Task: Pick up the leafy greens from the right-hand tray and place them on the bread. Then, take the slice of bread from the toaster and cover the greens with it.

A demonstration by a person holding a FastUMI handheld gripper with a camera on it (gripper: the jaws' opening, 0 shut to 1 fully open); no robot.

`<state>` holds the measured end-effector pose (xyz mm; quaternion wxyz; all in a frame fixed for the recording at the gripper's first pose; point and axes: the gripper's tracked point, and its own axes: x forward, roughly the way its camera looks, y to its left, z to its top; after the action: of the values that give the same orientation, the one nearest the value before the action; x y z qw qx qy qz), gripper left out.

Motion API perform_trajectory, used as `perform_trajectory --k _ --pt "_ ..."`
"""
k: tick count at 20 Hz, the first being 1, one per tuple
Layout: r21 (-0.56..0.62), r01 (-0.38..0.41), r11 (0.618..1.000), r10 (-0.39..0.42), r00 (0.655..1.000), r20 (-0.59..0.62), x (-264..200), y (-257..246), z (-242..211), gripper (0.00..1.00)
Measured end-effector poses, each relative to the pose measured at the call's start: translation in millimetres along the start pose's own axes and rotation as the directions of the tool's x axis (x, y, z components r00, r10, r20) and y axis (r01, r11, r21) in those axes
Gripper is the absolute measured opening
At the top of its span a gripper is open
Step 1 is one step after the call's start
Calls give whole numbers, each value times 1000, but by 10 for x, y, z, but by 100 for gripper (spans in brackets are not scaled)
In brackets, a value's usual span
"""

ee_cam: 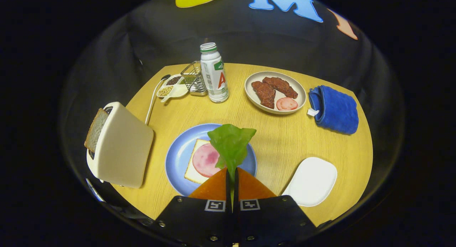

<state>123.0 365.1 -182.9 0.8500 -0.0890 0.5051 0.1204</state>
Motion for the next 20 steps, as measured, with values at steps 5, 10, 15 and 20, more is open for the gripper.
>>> perform_trajectory --k 5,10,15,20 --pt "-3 -29 1000 29 1000 -9 159 257 36 1" --pt "17 -34 999 34 999 -6 236 276 63 16" --pt "-14 -27 1000 27 999 23 140 243 121 33" --pt "-40 -26 999 27 999 33 40 315 96 34"
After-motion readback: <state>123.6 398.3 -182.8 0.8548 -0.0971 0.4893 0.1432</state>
